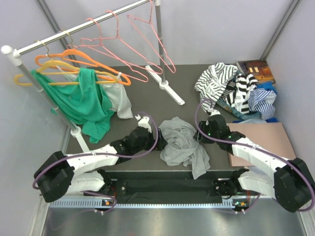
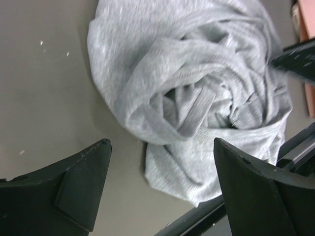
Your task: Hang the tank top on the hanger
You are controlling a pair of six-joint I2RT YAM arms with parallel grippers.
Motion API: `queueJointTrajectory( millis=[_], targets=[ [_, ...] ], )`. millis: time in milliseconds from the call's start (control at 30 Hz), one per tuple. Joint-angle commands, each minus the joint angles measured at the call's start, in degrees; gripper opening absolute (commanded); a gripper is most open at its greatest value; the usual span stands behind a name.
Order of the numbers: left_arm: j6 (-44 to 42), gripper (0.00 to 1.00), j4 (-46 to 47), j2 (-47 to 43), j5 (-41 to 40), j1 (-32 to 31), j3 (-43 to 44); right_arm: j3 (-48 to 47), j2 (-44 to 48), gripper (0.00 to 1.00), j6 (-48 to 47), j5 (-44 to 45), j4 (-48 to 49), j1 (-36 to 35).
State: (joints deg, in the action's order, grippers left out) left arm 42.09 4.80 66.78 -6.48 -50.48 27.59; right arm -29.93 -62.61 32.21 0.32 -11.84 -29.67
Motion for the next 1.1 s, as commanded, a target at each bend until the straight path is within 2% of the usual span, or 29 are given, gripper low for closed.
queueJointTrajectory(
  millis=[0, 67, 167, 233, 367, 467, 567, 700, 800, 833, 900, 1000, 1033, 1067],
  targets=[
    [0.98, 0.91, 6.63, 0.37, -0.73, -0.23, 2.11, 0.58, -1.2, 0.31, -0.13, -4.18, 4.1, 0.4],
    [-0.42, 0.93, 2.27, -0.07, -2.74, -0.23, 3.51, -0.73, -0.94, 0.11, -0.74, -4.62, 2.62, 0.49],
    [-2.0, 0.98, -2.67, -2.79, -8.27, -0.15, 5.1, -5.63, 1.52, 0.0, -2.58, -3.49, -2.72, 0.49],
    [-3.23, 0.99, -6.45, -6.03, -10.21, -0.15, 5.45, -10.21, 3.45, 0.0, -5.12, -1.3, -7.56, 0.32],
    [-6.13, 0.99, -13.31, -12.02, -14.78, 0.03, 6.94, -25.39, 6.09, 0.0, -7.77, 3.81, -18.29, -2.84],
    [-6.58, 0.99, -19.2, -16.67, -15.67, 0.12, 8.52, -32.96, 5.57, 0.0, -7.25, 5.04, -18.67, -8.63],
    [-6.58, 0.99, -23.33, -21.77, -15.23, 0.12, 9.58, -37.11, 1.45, 0.0, -5.84, 6.36, -14.47, -18.63],
    [-5.79, 0.99, -25.71, -31.59, -14.35, 0.12, 8.09, -41.16, -12.16, 0.0, -4.17, 3.56, -5.76, -25.6],
    [-3.86, 0.99, -29.13, -36.8, -17.4, 0.12, 6.33, -47.74, -24.72, 0.0, -4.17, -0.04, -1.79, -30.96],
    [-2.37, 0.99, -32.19, -37.68, -18.47, 0.12, 5.81, -51.94, -27.71, 0.0, -4.26, -4.58, -1.35, -31.93],
    [-1.22, 0.99, -34.67, -39.27, -20.32, 0.12, 5.63, -55.48, -33.88, 0.04, -4.52, -8.29, -1.7, -34.39],
    [0.28, 0.99, -36.7, -39.71, -21.99, 0.12, 4.84, -56.29, -33.55, 0.43, -4.61, -9.2, -1.44, -34.93],
    [0.54, 0.99, -36.27, -39.63, -21.82, 0.12, 4.49, -53.59, -32.15, 0.6, -4.52, -8.15, -0.65, -34.84],
    [0.54, 0.99, -34.78, -39.1, -21.65, 0.12, 3.53, -52.08, -28.83, 0.67, -4.61, -6.92, -0.65, -34.23]
  ],
)
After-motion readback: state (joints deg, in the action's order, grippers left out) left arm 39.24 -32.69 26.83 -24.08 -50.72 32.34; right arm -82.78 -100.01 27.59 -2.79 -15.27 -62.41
